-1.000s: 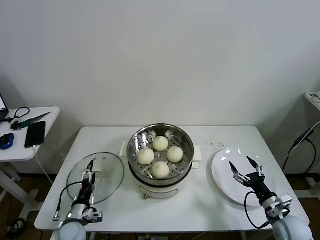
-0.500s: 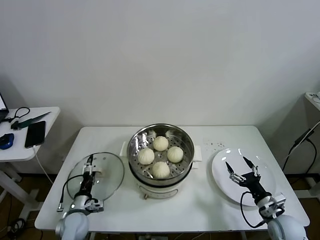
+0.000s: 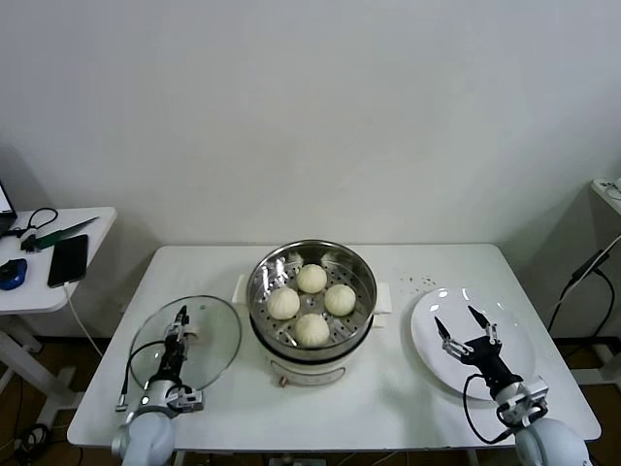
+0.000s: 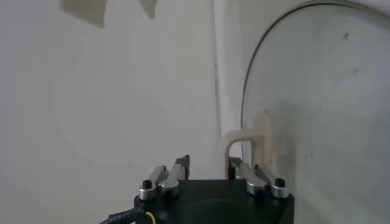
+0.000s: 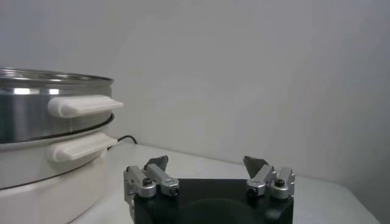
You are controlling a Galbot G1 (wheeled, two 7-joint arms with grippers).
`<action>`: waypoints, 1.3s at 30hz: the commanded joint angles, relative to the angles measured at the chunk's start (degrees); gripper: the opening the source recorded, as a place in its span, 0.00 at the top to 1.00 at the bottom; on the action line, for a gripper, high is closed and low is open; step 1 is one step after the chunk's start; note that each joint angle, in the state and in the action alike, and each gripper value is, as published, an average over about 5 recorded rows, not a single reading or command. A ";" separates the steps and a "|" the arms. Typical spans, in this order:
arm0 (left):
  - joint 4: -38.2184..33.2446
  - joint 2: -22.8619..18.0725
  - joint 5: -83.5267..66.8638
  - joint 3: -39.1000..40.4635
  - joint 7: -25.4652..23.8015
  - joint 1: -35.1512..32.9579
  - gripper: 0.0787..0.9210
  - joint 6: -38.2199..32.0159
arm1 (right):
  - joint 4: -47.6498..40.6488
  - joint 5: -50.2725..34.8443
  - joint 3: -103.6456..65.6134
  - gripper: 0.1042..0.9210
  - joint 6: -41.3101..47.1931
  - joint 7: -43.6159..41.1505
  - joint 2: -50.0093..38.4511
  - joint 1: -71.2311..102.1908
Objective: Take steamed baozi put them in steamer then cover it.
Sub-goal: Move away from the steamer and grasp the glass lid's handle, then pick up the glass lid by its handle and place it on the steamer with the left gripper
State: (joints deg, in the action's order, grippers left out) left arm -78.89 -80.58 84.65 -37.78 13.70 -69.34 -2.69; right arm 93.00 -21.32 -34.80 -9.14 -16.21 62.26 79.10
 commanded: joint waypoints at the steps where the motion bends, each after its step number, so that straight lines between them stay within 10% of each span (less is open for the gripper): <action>1: 0.52 0.26 -1.20 -0.18 0.31 0.45 0.62 -0.48 | -0.33 0.81 -0.09 0.12 -0.20 -0.27 0.24 -0.13; 12: -10.24 1.64 -6.55 -0.94 -1.48 -4.09 0.91 1.26 | -0.43 1.11 -0.19 0.12 -0.42 -0.56 -0.02 -0.79; 28: -39.78 6.43 -10.14 -1.84 -4.32 -20.50 0.91 13.49 | -1.58 1.09 -0.75 0.12 -0.83 -0.69 -0.82 -1.95; 39: -47.60 19.83 -10.06 10.70 -11.26 -17.45 0.91 29.74 | -3.50 1.37 0.57 0.12 -0.74 -0.54 -2.42 -4.52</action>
State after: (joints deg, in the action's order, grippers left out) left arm -114.48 -71.87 74.91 -37.40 7.88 -86.18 11.06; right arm 90.47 -20.10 -34.87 -9.98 -16.91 60.59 76.04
